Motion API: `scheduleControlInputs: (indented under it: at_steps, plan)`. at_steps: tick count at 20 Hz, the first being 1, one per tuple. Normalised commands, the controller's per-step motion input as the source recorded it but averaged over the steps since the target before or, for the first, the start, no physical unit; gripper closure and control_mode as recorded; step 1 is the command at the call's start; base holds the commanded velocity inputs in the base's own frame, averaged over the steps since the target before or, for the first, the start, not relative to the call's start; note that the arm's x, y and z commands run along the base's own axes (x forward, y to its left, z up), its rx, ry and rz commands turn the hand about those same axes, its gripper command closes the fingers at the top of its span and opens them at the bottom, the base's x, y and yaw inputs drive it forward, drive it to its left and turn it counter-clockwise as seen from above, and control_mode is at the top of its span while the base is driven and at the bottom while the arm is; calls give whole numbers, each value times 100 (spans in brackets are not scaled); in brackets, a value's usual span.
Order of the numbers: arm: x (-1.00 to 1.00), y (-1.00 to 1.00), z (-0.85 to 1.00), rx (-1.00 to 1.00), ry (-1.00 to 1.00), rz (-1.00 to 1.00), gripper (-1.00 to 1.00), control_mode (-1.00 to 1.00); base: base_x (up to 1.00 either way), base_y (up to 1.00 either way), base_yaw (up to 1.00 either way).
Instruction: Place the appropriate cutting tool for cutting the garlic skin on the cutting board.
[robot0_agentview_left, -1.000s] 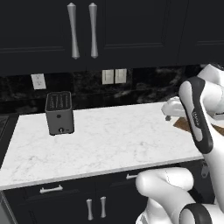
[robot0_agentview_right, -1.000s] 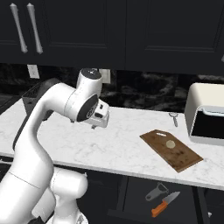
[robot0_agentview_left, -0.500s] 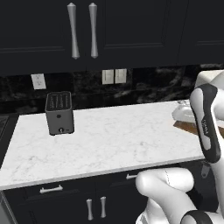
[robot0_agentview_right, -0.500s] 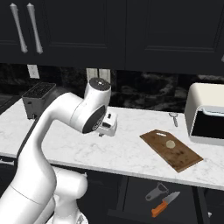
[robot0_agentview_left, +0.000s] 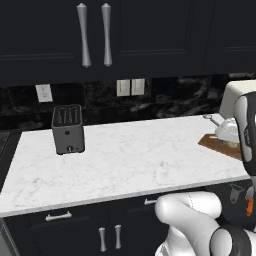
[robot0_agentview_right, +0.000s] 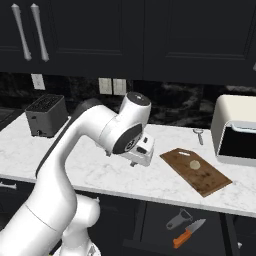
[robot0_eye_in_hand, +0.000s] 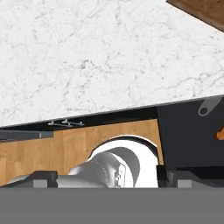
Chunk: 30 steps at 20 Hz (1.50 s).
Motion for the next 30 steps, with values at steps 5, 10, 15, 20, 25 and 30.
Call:
scheduleControlInputs:
  at_steps: [5,10,15,20,25,30]
  plan:
    - [-67,-14,-1,-1,16,-3,-100,-100,0,0,0]
    - [-56,0,0,-7,24,0,-100,-100,0,0,0]
    - [-76,-31,-32,-4,12,0,-100,-100,0,0,0]
    - [-43,-58,-14,1,-1,3,-100,-100,0,0,0]
    - [-1,-72,-9,1,13,1,-100,-100,0,0,0]
    - [0,-39,-29,0,20,0,-100,-100,0,0,0]
